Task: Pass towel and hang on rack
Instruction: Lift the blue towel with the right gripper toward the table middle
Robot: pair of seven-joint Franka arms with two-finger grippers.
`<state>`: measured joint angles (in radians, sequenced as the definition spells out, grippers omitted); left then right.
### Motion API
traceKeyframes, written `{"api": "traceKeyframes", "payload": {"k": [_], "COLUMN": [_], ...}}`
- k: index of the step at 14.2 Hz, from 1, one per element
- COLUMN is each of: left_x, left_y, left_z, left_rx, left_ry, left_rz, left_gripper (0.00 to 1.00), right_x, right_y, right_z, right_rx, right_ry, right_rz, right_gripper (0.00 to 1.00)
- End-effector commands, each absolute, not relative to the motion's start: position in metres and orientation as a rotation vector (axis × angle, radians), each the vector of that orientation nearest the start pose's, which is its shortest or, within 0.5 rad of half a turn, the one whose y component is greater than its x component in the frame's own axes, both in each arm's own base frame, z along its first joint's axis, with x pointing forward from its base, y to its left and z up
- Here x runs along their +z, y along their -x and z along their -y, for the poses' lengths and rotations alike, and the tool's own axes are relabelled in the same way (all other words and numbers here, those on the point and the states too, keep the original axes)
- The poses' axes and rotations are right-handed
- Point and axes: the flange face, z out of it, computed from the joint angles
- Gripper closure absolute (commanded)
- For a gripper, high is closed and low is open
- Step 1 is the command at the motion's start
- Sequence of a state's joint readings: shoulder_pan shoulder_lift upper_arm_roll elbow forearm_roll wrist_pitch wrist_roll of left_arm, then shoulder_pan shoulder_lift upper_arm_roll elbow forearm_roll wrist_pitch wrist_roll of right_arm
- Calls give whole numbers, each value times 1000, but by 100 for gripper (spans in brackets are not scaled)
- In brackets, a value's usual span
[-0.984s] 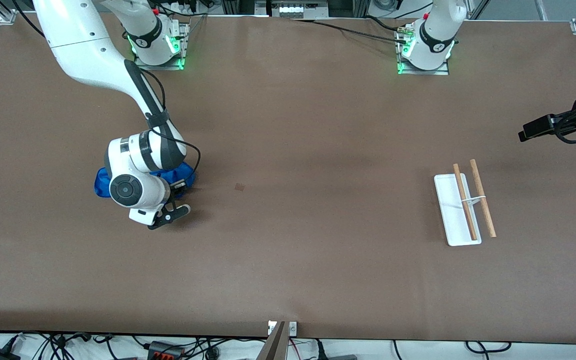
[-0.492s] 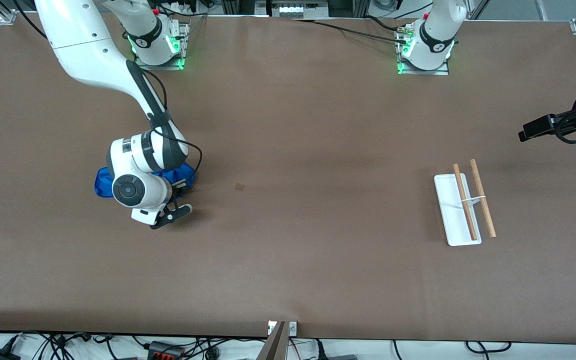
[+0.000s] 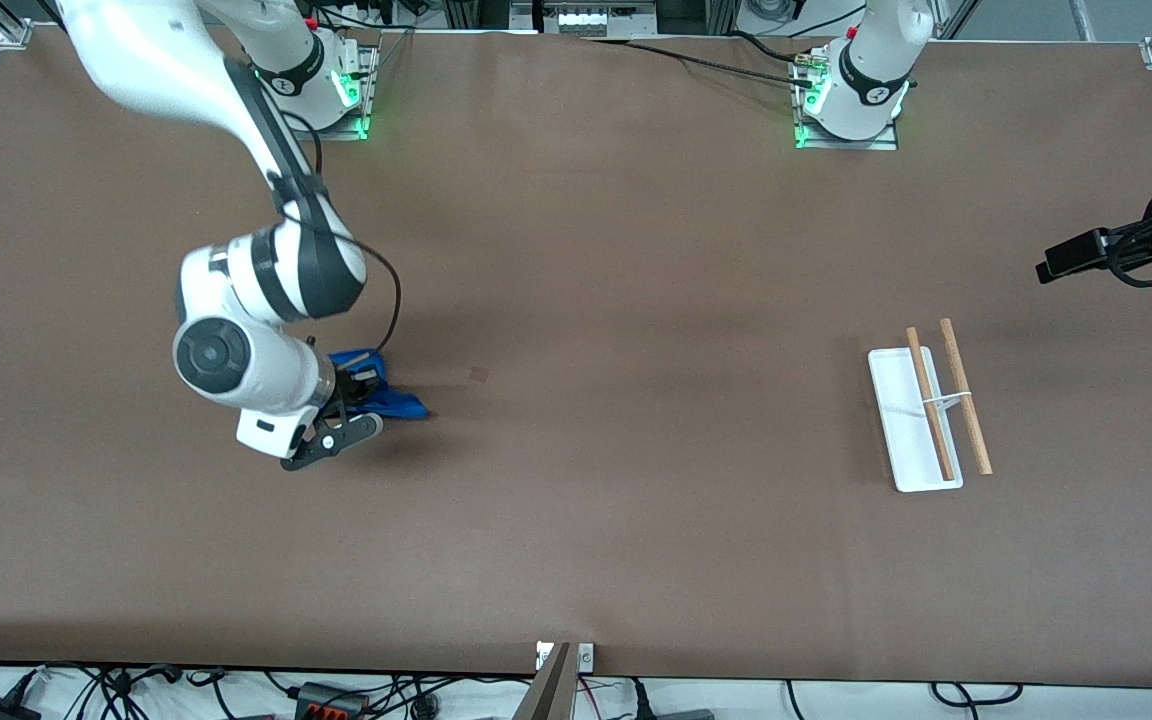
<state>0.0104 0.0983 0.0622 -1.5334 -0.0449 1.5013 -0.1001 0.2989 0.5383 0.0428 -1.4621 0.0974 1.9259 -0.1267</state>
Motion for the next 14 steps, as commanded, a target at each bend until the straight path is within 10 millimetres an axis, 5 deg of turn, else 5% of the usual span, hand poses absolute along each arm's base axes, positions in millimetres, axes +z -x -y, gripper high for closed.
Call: {"api": "traceKeyframes", "payload": {"k": [1,5,8,10,14], "left_x": [587,587,582,577,570], "left_y": [-575,-575,-576,-578,-580], "left_z": [-34,-33,-42,-42,-46], "left_rx": [211,210,227,239,260], "left_ry": [3153,3140,3147,3136,3134], "left_rz": [236,229,251,253,265], "left_gripper": [0,0,0,0,0], "right_x": [445,519,577,597,607], "right_y": [-632,-607,-572,-556,-544], "right_z": [-277,-344,-415,-452,-487], "right_rx": [41,-72,-170,-283,-356], "right_ry": [2882,2769,2660,2572,2446], "right_rz": [549,472,361,254,60], "right_gripper": [100,100,100,100,100]}}
